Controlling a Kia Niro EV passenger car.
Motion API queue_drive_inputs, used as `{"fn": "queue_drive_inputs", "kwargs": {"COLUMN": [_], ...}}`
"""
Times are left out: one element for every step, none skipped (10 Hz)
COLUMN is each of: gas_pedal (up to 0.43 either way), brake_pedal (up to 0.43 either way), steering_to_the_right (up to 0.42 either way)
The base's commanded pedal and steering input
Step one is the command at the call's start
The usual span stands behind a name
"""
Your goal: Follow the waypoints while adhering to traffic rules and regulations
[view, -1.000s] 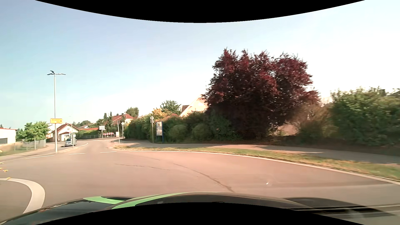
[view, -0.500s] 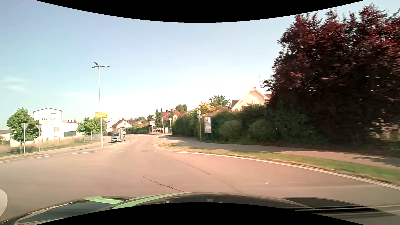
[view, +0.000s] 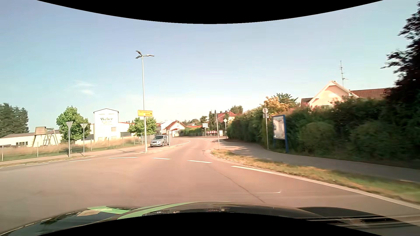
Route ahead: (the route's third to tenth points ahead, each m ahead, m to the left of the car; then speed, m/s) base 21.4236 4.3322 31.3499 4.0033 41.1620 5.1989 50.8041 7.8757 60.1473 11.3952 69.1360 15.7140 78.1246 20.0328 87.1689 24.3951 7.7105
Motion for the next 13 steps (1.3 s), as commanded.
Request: {"fn": "queue_drive_inputs", "kwargs": {"gas_pedal": [0.079, 0.087, 0.087, 0.087, 0.087, 0.087, 0.087, 0.087, 0.087, 0.098, 0.11, 0.13, 0.13], "brake_pedal": [0.0, 0.0, 0.0, 0.0, 0.0, 0.0, 0.0, 0.0, 0.0, 0.0, 0.0, 0.0, 0.0], "steering_to_the_right": [-0.206, -0.184, -0.165, -0.137, -0.112, -0.08, -0.038, -0.007, 0.023, 0.042, 0.065, 0.081, 0.087]}}
